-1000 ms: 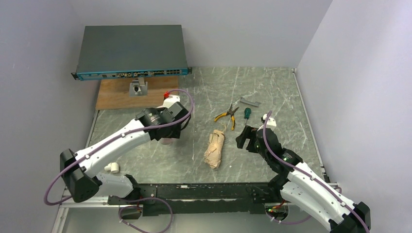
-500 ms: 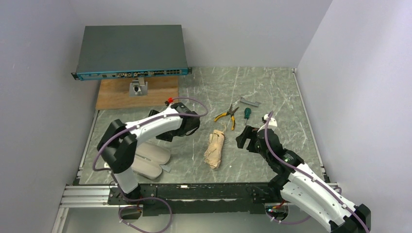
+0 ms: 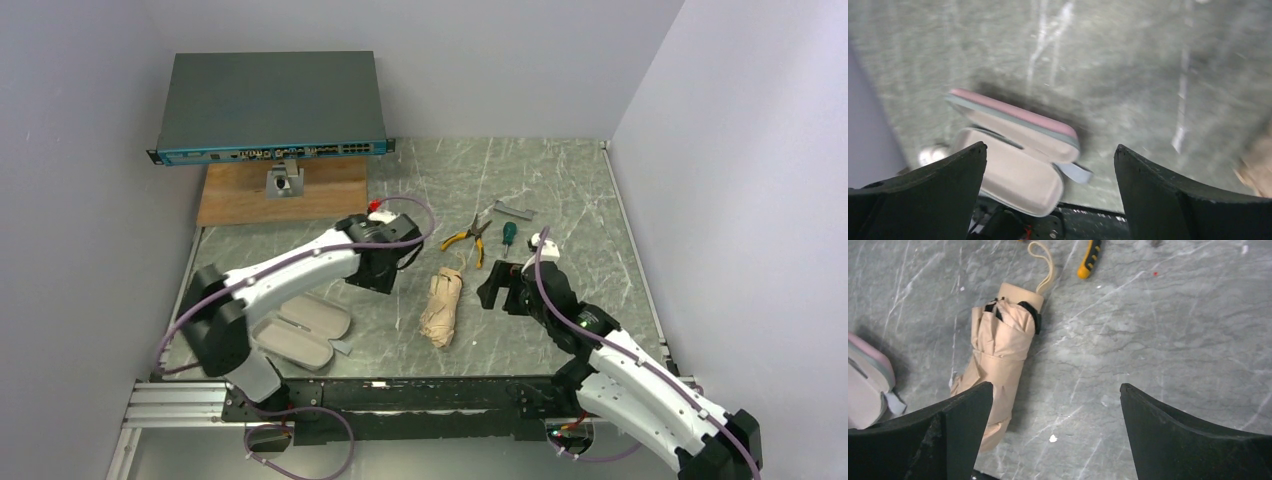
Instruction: Open the umbrella
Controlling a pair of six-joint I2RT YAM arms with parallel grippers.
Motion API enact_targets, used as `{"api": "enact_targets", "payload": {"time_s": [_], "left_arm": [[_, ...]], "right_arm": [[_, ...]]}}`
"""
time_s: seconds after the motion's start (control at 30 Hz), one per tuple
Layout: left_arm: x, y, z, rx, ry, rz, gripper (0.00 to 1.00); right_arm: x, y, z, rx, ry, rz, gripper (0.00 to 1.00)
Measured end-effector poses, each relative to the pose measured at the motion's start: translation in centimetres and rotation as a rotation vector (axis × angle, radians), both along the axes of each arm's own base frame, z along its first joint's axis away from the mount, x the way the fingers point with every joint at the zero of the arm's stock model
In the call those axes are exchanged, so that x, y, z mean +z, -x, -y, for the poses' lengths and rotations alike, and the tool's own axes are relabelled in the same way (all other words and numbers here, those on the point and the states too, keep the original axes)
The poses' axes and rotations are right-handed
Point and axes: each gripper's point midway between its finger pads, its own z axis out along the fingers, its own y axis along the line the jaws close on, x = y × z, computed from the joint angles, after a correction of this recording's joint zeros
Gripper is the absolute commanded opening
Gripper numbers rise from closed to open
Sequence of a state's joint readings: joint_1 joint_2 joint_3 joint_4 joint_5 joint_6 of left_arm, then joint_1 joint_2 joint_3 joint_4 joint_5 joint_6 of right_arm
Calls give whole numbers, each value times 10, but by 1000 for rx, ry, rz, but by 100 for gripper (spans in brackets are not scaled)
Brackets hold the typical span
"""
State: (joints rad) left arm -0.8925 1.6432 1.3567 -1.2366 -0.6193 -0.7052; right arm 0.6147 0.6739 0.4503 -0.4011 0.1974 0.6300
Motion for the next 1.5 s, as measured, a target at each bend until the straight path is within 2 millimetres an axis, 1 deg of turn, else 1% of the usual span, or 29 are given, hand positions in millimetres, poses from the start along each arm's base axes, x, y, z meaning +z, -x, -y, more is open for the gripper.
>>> {"api": "enact_targets", "payload": {"time_s": [0.07, 0.13, 0.23, 0.33, 0.4, 0.53, 0.6, 0.73, 0.77, 0.8, 0.83, 0.87, 0.9, 0.93, 1.03, 1.1, 1.2, 1.23, 1.3, 1.4, 1.5], "left_arm": [[2, 8, 11, -39, 145, -2, 99], [6, 14, 19, -65, 253, 4, 99], [5, 21, 31, -95, 430, 21, 99], [-1, 27, 40, -119, 587, 22, 99], [-7, 33, 44, -134, 660, 11, 99], [-12, 44, 64, -202, 815, -1, 99], [-11, 49, 70, -232, 882, 7, 99], [-4, 55, 76, -278, 963, 34, 99], [0, 56, 78, -290, 978, 41, 98], [3, 55, 79, -298, 988, 49, 98], [6, 55, 81, -310, 1002, 58, 97], [8, 55, 82, -314, 1009, 63, 96], [10, 55, 83, -323, 1022, 70, 95], [11, 57, 84, -332, 1034, 72, 93], [5, 65, 86, -354, 1075, 64, 85], [-7, 75, 89, -363, 1102, 27, 80], [-25, 89, 95, -375, 1129, -37, 76], [-29, 94, 99, -386, 1139, -57, 75], [-32, 103, 111, -413, 1169, -98, 74], [-30, 109, 131, -451, 1237, -138, 73], [-29, 110, 149, -468, 1308, -172, 71]], "right_arm": [[0, 0, -6, 25, -6, -16, 100], [-1, 0, -13, 51, -17, -35, 100], [-3, 0, -23, 87, -36, -59, 100], [-6, 2, -32, 123, -57, -84, 100], [-7, 3, -38, 142, -76, -98, 100], [-11, 3, -53, 180, -112, -142, 100], [-14, -2, -61, 191, -112, -182, 100], [-13, -21, -77, 182, -104, -235, 97], [-13, -25, -81, 179, -100, -243, 94], [-14, -30, -84, 178, -96, -252, 89], [-14, -35, -87, 179, -89, -260, 83], [-14, -39, -90, 180, -83, -264, 72], [-14, -43, -92, 181, -76, -268, 67], [-12, -48, -96, 188, -67, -268, 60], [-2, -65, -107, 209, -59, -249, 52], [4, -77, -116, 225, -53, -236, 44], [7, -97, -135, 265, -53, -234, 43], [4, -101, -141, 279, -56, -245, 42], [-8, -107, -152, 310, -55, -279, 42], [-34, -109, -163, 351, -42, -353, 42], [-64, -105, -165, 377, -14, -426, 42]]}}
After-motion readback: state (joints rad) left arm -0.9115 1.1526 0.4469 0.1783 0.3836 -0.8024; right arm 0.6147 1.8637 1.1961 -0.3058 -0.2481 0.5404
